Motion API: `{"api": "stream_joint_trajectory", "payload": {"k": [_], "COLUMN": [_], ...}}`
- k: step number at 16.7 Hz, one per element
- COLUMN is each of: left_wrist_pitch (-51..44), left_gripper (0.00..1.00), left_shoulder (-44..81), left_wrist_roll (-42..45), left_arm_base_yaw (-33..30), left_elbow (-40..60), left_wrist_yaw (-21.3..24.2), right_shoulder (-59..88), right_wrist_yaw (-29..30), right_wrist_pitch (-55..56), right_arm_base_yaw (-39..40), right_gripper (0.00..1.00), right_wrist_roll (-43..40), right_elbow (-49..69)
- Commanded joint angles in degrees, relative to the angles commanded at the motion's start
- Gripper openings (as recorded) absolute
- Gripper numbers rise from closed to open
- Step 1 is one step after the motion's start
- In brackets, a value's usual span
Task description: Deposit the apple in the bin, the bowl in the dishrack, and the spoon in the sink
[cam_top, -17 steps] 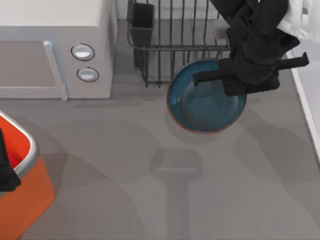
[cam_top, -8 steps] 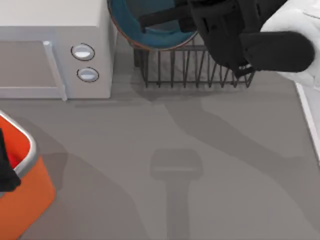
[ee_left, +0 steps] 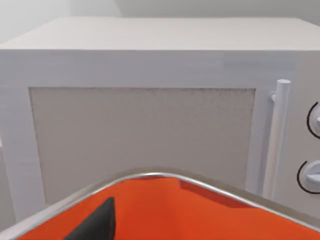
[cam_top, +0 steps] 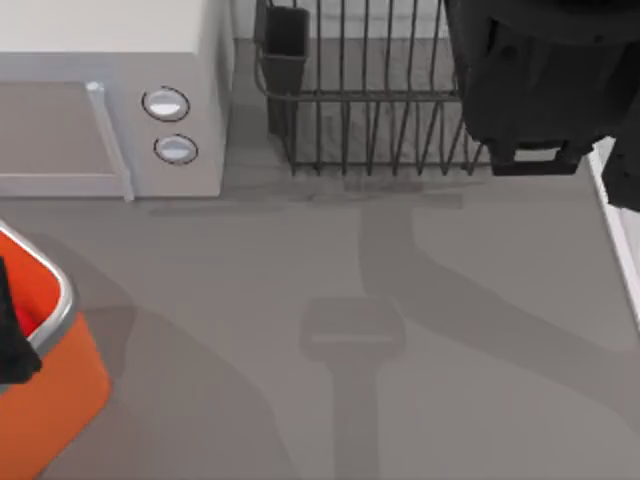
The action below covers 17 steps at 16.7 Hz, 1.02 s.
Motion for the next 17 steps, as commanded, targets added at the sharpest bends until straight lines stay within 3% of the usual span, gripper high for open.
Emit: {"api": "stream_joint_trajectory", "payload": {"k": [8,17], "left_wrist_pitch": [0.00,0.00], "left_gripper": [1.00,1.00], "left_shoulder": [0.00,0.00], "left_wrist_roll": [0.00,0.00], "left_arm_base_yaw": [0.00,0.00], "left_elbow": [0.00,0.00], "left_wrist_yaw": [0.00,0.00], "right_shoulder": [3.99,29.05], "right_wrist_yaw": [-2.46,-18.14], "right_wrist_pitch": [3.85,35.07], "right_arm_base_yaw": [-2.44,-18.59], "right_gripper": [0.00,0.00], "right_wrist_roll": [0.04,-0.73], "right_elbow": [0.03,-4.55]}}
